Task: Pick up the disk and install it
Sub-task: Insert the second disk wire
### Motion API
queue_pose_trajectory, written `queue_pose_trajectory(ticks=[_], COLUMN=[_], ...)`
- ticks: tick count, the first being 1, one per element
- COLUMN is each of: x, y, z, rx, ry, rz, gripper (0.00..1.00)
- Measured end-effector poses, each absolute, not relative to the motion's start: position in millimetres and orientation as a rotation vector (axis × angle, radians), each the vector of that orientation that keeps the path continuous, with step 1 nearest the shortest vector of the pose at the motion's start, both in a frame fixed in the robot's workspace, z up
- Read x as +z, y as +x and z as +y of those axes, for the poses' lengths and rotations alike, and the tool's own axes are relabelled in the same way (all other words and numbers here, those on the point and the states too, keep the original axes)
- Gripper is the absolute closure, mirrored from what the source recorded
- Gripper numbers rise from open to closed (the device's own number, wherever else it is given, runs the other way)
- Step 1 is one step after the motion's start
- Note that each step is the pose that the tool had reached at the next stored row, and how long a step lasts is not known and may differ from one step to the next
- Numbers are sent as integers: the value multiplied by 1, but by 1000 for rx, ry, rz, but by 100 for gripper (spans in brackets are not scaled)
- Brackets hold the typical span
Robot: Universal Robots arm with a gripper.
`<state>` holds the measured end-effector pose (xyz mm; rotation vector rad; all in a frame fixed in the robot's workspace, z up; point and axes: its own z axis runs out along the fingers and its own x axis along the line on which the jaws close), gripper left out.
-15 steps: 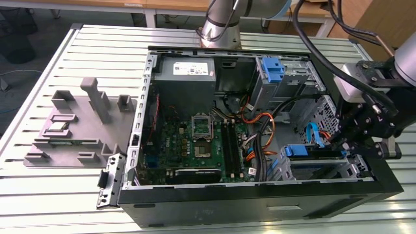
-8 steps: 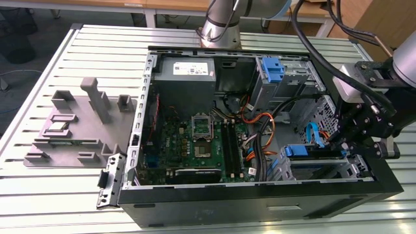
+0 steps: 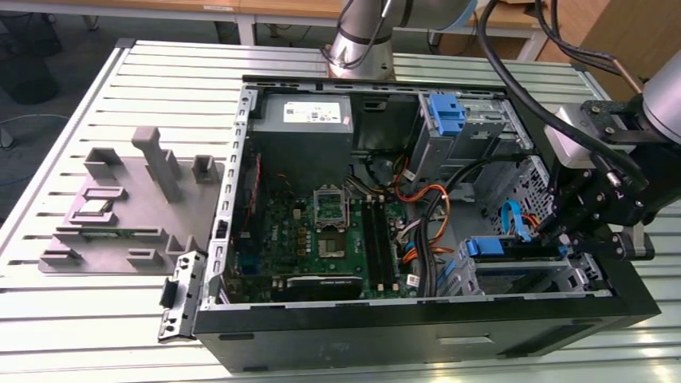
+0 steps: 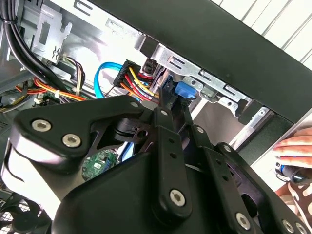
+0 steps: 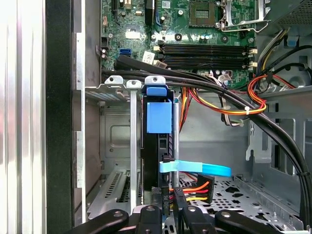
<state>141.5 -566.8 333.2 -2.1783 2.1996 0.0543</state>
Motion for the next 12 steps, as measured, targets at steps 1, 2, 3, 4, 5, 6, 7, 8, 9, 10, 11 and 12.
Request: queue_pose_trajectory(ticks=[1, 2, 3, 4, 5, 6, 7, 8, 9, 10, 11, 12], x=[333, 333, 333, 333, 333, 333, 333, 333, 333, 334, 334, 336], y=[141, 141, 141, 141, 141, 141, 141, 141, 141, 141, 141, 141], z=[-567, -567, -567, -567, -567, -567, -567, -567, -567, -567, -567, -567], rx=[54, 54, 54, 54, 54, 54, 54, 54, 54, 55, 55, 55], ry=[-2178, -2178, -2178, -2178, -2178, -2178, -2178, -2178, -2178, -2178, -2178, -2178], rz=[2200, 2200, 2200, 2200, 2200, 2200, 2200, 2200, 2200, 2199, 2199, 2199], gripper=[76, 76, 78, 83, 83, 83, 83, 83, 83, 83, 83, 83])
